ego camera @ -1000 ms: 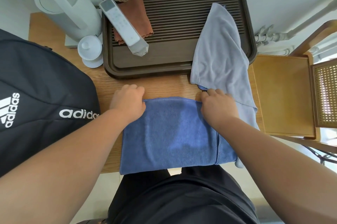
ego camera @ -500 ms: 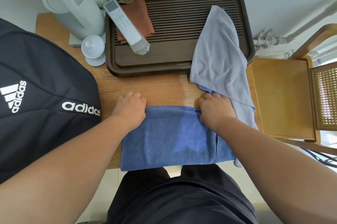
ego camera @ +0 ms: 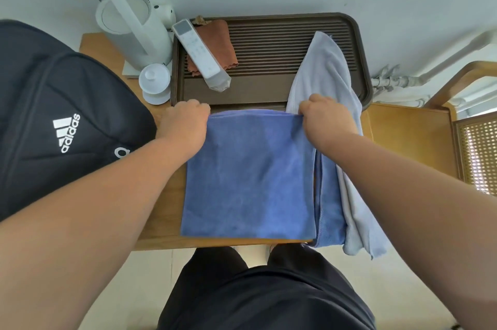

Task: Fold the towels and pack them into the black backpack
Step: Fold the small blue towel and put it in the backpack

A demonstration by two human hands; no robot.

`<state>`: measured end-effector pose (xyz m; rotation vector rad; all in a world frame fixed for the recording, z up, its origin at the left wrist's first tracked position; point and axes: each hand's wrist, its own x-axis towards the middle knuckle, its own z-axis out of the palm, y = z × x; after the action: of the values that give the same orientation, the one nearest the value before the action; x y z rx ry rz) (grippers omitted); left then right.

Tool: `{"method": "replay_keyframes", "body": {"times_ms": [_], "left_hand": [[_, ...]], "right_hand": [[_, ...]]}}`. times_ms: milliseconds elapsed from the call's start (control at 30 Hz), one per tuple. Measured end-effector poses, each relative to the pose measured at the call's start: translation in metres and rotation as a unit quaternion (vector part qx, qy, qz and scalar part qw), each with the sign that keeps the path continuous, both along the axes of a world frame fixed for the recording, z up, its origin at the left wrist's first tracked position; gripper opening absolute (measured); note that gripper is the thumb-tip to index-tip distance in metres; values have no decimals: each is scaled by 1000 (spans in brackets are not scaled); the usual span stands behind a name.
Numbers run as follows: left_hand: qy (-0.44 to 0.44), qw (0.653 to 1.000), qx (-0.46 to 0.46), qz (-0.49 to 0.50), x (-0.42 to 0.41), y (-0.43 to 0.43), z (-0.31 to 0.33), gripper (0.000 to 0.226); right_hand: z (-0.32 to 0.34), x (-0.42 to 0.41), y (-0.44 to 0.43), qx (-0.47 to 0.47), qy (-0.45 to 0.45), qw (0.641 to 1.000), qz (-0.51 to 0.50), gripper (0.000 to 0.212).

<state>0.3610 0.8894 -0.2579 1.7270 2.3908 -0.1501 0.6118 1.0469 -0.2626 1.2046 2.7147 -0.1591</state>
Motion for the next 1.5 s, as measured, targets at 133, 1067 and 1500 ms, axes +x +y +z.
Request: {"method": "replay_keyframes", "body": {"times_ms": [133,1067,1500], "left_hand": [[18,996,88,25,-3,1,14,8],[-105,993,-33,-31,38,-129,-57,36],[-70,993,-91,16,69,-76,-91,86]], "right_hand": [[19,-6,6,65,71,995,-16,19],[-40,59,-126,-125,-116,984,60,45],[-85,-14,-137,-86,-43,995,-29,88]]}}
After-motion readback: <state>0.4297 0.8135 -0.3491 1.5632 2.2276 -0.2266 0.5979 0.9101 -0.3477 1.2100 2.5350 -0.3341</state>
